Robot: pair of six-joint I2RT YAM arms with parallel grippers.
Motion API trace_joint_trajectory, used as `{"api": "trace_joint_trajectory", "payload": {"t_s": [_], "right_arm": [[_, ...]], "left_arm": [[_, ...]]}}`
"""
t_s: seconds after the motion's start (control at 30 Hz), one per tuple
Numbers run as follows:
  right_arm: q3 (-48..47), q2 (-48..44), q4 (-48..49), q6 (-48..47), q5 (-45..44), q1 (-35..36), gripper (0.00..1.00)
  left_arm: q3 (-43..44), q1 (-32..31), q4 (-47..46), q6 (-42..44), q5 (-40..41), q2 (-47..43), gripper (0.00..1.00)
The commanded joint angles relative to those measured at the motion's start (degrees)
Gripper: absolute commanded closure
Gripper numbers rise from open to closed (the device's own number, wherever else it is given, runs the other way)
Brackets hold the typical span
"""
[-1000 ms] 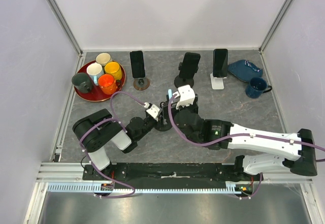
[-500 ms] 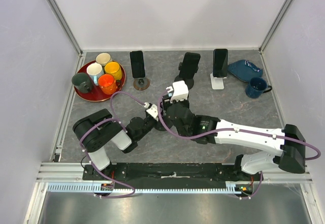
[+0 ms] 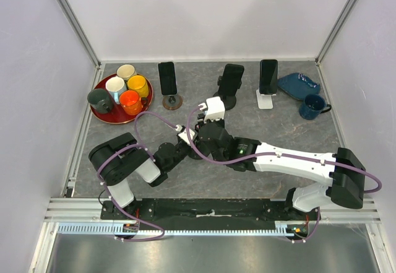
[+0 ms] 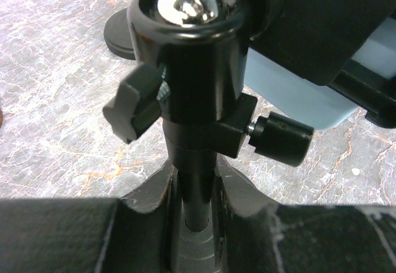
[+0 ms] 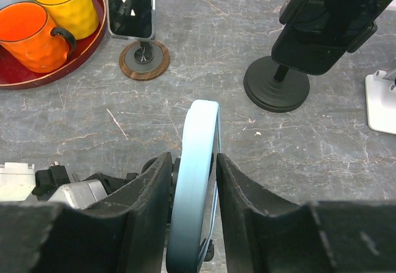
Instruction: Remove the phone from the phone stand
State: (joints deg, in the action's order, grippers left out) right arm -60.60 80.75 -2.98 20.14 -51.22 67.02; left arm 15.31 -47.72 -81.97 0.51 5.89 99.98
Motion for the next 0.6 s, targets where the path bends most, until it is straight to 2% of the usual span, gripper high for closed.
{"api": "trace_joint_trajectory", "payload": {"t_s": [0.0, 0.23, 0.33, 0.37, 0.43, 0.57], "right_arm": [[0.57, 0.28, 2.54, 0.25, 0.42, -0.58, 0.60], [1.36, 0.02, 2.37, 0.51, 0.95, -0.75, 0.73], [1.54, -0.42, 1.14, 1.12, 2.09, -0.75, 0.85], [1.62, -0.51, 0.09, 1.30, 2.61, -0.67, 0.93], [1.80, -1.12, -0.79, 2.35, 2.97, -0.67, 1.00], [2.68, -2.44, -1.93, 3.76, 3.15, -0.67, 1.00]], "left_arm": [[-0.19, 0.79, -0.99, 4.85, 6.06, 1.71, 0.98], [-0.19, 0.79, -0.91, 4.41, 7.03, 1.70, 0.98], [-0.02, 0.70, -0.64, 4.23, 7.56, 1.62, 0.98], [0.07, 0.70, -0.47, 4.15, 7.73, 1.62, 0.98], [0.16, 0.70, -0.03, 3.97, 8.17, 1.53, 0.98], [0.51, 0.70, 0.76, 3.27, 9.66, 1.35, 0.98]]}}
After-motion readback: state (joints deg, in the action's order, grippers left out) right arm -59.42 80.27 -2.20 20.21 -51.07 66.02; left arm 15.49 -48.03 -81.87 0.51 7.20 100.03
